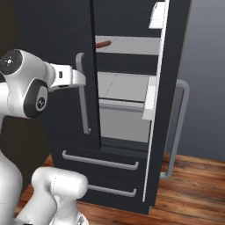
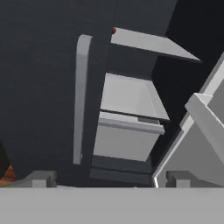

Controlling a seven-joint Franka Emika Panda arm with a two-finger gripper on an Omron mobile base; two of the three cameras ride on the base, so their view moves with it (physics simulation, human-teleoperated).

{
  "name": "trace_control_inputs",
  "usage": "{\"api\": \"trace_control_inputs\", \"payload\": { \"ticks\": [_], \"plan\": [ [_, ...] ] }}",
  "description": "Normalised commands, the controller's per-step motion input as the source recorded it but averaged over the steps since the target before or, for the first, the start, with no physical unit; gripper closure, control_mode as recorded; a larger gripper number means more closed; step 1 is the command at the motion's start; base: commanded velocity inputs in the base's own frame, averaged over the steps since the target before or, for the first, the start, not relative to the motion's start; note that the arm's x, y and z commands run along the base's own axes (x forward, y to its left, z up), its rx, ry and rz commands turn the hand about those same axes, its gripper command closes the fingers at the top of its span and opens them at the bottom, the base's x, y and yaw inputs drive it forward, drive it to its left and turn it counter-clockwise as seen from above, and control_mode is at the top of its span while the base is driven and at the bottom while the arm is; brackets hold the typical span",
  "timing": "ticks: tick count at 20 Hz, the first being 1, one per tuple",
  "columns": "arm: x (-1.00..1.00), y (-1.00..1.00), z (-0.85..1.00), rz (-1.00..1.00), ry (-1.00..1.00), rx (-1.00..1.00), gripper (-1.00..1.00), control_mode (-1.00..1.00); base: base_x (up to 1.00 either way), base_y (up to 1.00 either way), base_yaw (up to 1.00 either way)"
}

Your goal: Move the hot dog bun to the plate on the dining table and place the condiment next to that plate. Then navigate to the fridge and take the sausage and place it on the plate as well.

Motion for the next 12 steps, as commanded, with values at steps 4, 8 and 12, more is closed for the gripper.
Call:
{"api": "trace_control_inputs", "payload": {
  "ticks": [4,8,12],
  "plan": [
    [0.10,0.41,0.00,-0.05,0.00,0.08,-1.00,-1.00,0.00,0.00,0.00],
    [0.19,0.22,0.00,-0.01,0.10,0.09,-1.00,-1.00,0.00,0.00,0.00],
    [0.34,0.10,0.00,0.00,0.09,0.05,-1.00,-1.00,0.00,0.00,0.00]
  ]
}}
